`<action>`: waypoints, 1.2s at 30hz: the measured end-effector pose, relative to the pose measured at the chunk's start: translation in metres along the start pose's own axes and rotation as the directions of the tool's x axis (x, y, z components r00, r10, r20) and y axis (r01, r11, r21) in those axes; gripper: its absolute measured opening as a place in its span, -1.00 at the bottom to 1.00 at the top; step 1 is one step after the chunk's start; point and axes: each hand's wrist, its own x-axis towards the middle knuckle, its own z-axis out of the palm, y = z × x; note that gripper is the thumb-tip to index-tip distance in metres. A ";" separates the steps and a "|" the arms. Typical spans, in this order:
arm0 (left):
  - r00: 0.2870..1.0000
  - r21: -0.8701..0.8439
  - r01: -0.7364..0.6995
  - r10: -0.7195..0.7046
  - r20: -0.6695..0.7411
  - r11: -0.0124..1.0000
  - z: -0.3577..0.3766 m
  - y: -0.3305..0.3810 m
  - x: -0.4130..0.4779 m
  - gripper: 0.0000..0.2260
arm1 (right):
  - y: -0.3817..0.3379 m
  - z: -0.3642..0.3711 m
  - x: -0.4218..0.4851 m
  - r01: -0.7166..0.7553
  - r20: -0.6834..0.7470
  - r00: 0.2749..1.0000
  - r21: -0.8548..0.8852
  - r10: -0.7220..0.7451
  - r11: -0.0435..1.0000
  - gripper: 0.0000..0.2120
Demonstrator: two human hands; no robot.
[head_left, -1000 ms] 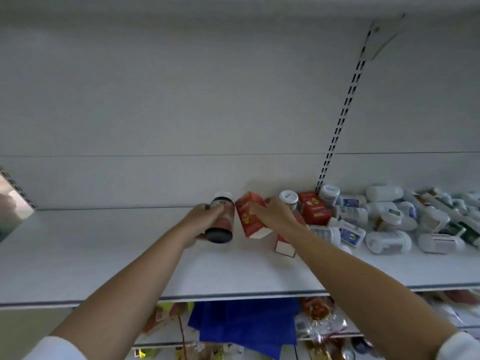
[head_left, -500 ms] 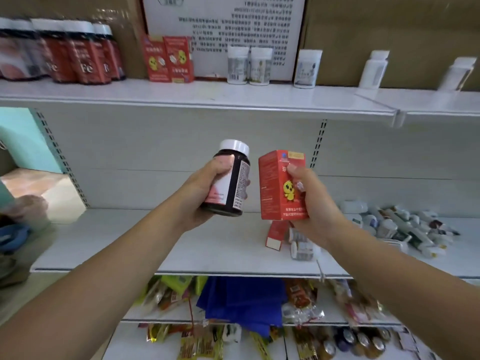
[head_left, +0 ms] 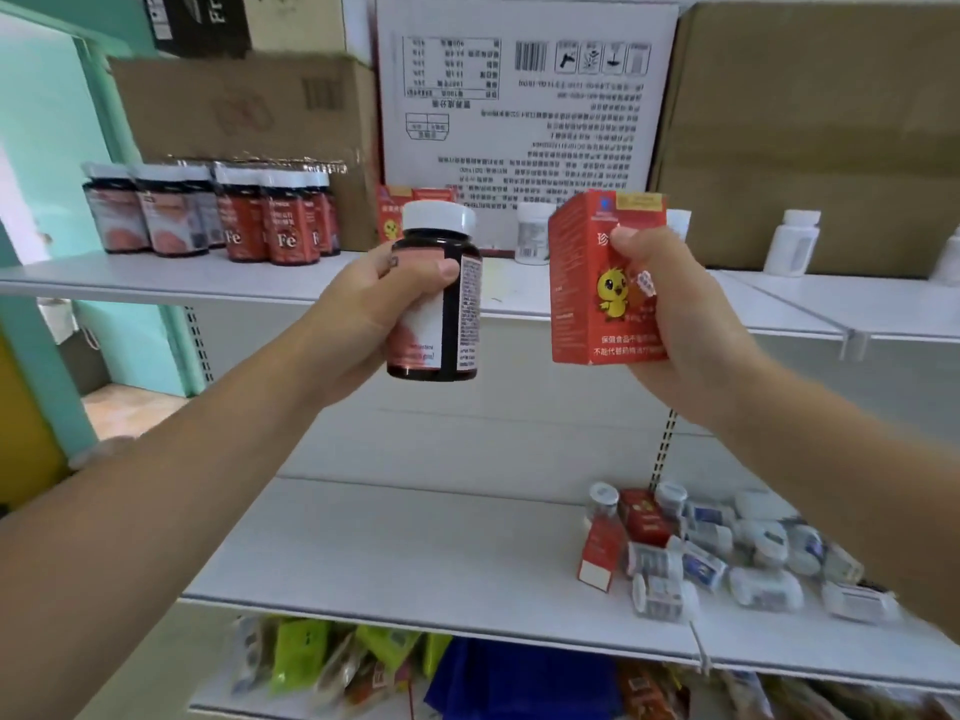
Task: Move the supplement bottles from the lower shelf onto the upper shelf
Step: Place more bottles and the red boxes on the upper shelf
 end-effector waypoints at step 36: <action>0.996 0.455 0.028 0.014 -0.089 0.890 -0.194 -0.038 0.199 -0.41 | 0.096 0.051 0.284 0.284 0.168 0.952 -0.798 -0.256 0.531 -0.22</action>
